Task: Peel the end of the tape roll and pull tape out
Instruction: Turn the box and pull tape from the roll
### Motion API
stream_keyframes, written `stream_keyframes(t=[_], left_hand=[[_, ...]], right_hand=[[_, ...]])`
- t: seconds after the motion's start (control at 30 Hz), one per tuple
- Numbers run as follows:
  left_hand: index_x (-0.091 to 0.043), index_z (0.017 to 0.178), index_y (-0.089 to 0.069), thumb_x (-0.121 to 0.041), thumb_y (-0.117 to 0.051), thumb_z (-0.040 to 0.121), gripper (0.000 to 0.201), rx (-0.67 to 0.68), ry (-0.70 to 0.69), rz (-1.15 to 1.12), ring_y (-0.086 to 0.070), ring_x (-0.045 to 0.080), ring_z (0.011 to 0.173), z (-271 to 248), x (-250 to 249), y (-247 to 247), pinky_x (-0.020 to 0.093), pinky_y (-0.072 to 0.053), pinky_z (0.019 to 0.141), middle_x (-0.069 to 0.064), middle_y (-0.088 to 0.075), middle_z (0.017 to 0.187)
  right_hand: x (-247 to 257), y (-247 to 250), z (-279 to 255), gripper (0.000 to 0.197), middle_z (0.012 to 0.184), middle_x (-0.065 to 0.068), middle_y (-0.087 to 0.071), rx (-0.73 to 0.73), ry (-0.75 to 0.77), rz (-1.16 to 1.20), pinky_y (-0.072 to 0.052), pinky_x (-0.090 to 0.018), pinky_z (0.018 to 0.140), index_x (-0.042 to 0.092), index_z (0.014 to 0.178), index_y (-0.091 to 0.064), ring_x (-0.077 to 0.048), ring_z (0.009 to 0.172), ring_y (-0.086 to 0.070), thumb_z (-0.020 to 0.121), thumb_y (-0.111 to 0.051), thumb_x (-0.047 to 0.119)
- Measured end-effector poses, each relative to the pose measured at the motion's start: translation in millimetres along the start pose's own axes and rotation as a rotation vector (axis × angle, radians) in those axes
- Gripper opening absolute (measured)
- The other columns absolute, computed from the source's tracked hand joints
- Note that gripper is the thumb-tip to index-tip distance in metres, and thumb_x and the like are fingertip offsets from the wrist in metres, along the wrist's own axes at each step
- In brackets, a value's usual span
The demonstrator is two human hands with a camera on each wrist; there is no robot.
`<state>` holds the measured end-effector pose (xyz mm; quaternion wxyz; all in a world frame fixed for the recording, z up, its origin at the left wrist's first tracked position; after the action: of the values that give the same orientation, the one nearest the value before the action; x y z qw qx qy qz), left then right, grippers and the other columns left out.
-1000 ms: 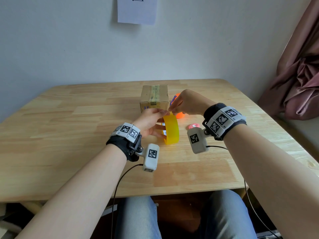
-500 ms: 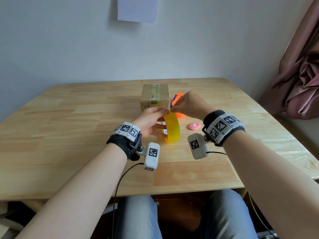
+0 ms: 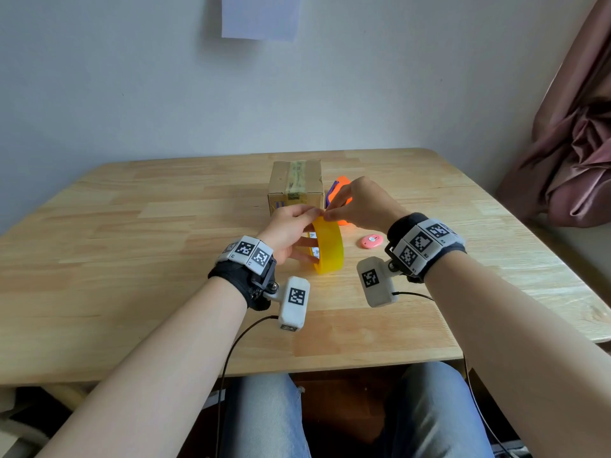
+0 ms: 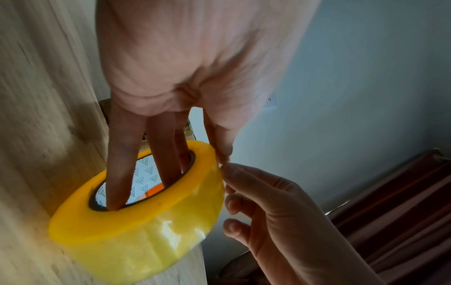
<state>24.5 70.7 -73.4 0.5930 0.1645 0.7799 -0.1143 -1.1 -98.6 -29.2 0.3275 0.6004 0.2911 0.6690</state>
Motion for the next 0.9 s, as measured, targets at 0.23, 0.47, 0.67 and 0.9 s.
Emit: stream_keyframes(t=[0.23,0.47,0.67,0.9], left_hand=[[-0.03,0.123,-0.052,-0.039,-0.061,0.097,0.029,-0.018,0.022,-0.007,-0.073,0.036,0.077,1.0,0.8,0.6,0.071,-0.055,0.068,0.014,-0.068,0.108],[-0.024,0.117,-0.06,-0.027,-0.065,0.094,0.024,-0.041,0.068,0.029,-0.073,0.037,0.083,2.5,-6.0,-2.4,0.07,-0.056,0.07,0.017,-0.07,0.114],[-0.024,0.124,-0.058,-0.031,-0.065,0.095,0.031,0.003,0.066,0.051,-0.074,0.036,0.082,2.9,-5.5,0.0,0.069,-0.056,0.073,0.016,-0.07,0.113],[-0.025,0.126,-0.058,-0.03,-0.056,0.101,0.025,0.047,0.065,0.035,-0.073,0.034,0.078,2.8,-1.7,5.9,0.064,-0.058,0.071,0.013,-0.069,0.113]], right_hand=[[-2.4,-0.5,-4.8,0.003,0.075,-0.002,-0.073,0.058,0.01,0.09,-0.06,-0.024,0.054,0.018,0.088,-0.08,-0.009,0.059,-0.066,0.089,-0.081,0.021],[-7.7,-2.1,-4.4,0.025,0.08,-0.008,-0.069,0.107,-0.021,0.126,-0.066,-0.038,0.061,0.006,0.097,-0.077,-0.017,0.065,-0.067,0.093,-0.076,0.031],[-7.5,-1.8,1.1,0.034,0.077,-0.008,-0.065,0.142,-0.131,0.149,-0.066,-0.036,0.058,0.001,0.098,-0.077,-0.017,0.063,-0.063,0.092,-0.077,0.035],[-7.6,-5.2,7.4,0.042,0.085,-0.009,-0.067,0.202,-0.327,0.209,-0.067,-0.044,0.068,0.006,0.1,-0.07,-0.021,0.07,-0.064,0.086,-0.081,0.044]])
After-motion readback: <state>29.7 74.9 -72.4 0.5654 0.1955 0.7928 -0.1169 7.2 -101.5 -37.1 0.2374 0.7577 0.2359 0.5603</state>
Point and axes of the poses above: each hand's wrist, its own z-axis towards the middle knuckle, its own y-axis out of the back of the hand, x = y × z, the point moved 1 cm from there along z, towards the middle knuckle
